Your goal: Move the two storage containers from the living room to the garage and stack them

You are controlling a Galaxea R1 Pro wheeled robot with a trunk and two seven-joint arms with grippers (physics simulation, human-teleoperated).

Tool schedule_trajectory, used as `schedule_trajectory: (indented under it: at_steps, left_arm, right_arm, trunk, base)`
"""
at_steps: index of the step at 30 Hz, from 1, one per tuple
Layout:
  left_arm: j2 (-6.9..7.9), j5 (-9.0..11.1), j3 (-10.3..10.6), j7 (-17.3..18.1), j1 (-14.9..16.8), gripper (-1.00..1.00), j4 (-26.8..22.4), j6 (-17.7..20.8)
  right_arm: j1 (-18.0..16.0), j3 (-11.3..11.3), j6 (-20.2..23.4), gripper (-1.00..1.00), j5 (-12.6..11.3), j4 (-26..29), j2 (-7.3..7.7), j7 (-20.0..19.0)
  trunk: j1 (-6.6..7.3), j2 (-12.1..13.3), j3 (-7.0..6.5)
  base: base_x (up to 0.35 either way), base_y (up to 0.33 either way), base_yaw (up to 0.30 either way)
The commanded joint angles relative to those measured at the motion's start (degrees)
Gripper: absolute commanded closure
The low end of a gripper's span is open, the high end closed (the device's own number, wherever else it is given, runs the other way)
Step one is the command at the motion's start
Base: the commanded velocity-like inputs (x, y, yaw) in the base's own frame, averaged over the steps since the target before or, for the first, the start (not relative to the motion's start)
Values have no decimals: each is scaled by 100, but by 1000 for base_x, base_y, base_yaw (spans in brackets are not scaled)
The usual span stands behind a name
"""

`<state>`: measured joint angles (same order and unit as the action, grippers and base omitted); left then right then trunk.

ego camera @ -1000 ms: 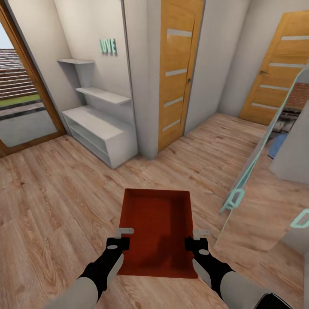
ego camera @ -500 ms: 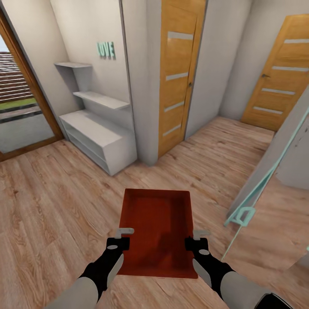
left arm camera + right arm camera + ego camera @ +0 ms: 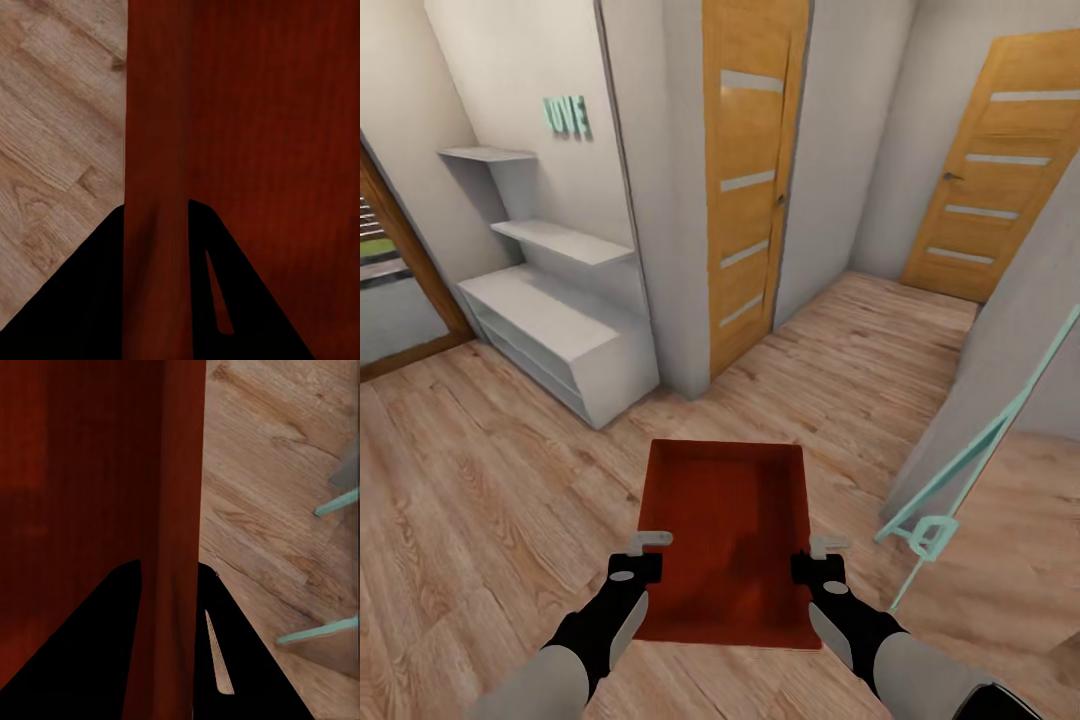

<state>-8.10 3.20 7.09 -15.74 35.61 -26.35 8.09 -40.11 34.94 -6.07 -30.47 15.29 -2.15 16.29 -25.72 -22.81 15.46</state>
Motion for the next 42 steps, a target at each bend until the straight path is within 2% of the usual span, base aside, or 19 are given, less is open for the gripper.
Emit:
schedule_trajectory:
  at_steps: [1, 28, 42]
  left_arm:
    - [11, 164, 109, -69, -2, 100, 15, 343]
    - [11, 164, 109, -69, -2, 100, 15, 343]
    - [11, 164, 109, -69, -2, 100, 15, 343]
  right_arm:
    - [-14, -93, -44, 100, 67, 9, 48, 87]
    - [-14, -93, -44, 100, 74, 5, 48, 86]
    - [-14, -93, -44, 100, 67, 4, 48, 86]
  trunk:
    - [-6, -10, 9]
    - [-6, -10, 9]
    - [-6, -10, 9]
  base:
    - [322, 0, -116]
    - [322, 0, 24]
    - [322, 0, -209]
